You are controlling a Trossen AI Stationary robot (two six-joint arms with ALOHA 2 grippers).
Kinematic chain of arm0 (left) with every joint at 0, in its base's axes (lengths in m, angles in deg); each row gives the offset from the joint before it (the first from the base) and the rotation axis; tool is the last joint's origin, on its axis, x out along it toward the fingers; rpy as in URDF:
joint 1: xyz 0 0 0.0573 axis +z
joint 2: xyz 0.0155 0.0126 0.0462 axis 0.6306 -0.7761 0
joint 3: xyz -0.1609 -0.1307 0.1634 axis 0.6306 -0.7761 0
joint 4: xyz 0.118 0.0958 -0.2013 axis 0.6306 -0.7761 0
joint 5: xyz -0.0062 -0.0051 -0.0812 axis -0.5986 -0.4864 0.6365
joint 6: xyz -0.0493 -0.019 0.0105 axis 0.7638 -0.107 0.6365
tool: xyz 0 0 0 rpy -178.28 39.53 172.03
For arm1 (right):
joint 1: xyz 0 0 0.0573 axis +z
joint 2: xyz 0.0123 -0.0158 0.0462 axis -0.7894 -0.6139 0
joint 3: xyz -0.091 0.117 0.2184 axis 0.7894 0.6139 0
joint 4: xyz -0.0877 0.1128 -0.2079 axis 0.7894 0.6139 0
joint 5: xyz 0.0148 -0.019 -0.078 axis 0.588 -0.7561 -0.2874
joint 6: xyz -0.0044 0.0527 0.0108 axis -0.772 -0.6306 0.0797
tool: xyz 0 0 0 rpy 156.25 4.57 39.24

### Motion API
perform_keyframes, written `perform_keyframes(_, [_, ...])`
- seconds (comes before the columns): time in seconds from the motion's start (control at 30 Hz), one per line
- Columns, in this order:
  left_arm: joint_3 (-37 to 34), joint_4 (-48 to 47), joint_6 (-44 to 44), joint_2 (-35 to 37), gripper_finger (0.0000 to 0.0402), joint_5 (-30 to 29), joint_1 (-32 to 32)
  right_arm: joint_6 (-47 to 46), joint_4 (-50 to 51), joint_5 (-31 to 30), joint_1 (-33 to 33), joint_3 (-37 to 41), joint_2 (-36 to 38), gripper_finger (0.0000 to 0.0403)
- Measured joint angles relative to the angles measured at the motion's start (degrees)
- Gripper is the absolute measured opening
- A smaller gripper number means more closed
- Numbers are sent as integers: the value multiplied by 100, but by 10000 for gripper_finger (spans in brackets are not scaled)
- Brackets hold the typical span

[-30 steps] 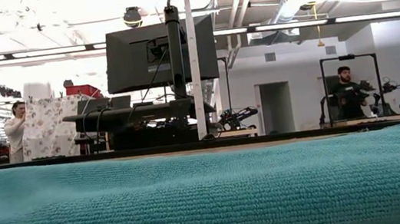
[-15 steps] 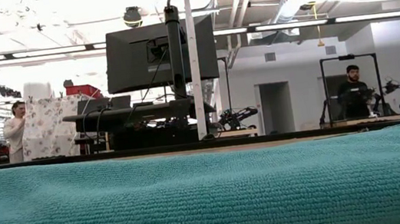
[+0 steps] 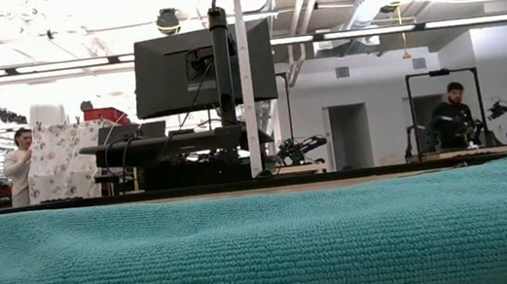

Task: Roll towel
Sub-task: Roll the blue towel

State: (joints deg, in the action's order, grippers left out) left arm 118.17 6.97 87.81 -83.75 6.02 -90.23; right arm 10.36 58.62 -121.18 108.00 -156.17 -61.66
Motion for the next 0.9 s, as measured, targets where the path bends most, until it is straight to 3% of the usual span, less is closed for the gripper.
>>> perform_keyframes(0.23, [0, 0, 13, 0, 201, 0, 0, -124, 500, -2, -139, 1, 0, 200])
perform_keyframes(0.6, [0, -119, 0, 0, 201, 0, -2, -89, 362, 1, -214, 4, 0, 166])
perform_keyframes(0.9, [122, 138, -9, 7, 201, 557, -59, -134, 362, 10, -150, 4, 0, 165])
